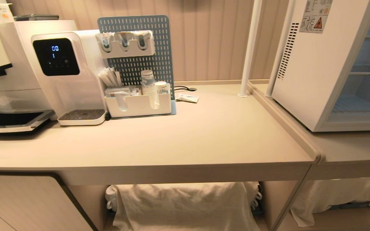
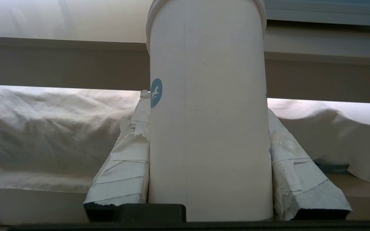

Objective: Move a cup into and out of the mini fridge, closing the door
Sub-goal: Put the paper cup in the freezer

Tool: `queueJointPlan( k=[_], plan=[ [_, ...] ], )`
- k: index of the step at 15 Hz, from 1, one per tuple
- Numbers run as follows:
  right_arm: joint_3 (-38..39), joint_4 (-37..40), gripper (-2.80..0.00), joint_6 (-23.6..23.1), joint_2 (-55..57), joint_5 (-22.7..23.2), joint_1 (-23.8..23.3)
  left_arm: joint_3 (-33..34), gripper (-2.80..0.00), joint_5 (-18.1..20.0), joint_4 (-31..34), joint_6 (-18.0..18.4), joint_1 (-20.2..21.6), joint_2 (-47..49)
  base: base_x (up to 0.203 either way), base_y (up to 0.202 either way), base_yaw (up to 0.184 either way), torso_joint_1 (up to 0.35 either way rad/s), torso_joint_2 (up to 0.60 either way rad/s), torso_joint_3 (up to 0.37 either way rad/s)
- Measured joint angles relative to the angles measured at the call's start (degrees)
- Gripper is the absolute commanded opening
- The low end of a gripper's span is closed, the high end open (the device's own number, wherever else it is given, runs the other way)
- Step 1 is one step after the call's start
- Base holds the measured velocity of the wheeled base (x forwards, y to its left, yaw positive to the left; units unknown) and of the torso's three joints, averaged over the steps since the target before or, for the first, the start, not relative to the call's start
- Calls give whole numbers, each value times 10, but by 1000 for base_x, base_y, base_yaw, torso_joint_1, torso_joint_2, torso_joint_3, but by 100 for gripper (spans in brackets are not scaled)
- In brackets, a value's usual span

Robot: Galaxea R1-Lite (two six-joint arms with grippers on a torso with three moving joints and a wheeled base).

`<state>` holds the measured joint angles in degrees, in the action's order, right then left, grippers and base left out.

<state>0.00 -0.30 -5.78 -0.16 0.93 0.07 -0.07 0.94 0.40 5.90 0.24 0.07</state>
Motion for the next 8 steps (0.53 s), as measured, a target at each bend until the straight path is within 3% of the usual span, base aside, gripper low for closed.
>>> queueJointPlan(
  k=[8],
  plan=[
    [0, 0, -280, 0, 0, 0, 0, 0, -280, 0, 2, -3, 0, 0, 0, -195, 0, 2, 2, 3]
  ],
)
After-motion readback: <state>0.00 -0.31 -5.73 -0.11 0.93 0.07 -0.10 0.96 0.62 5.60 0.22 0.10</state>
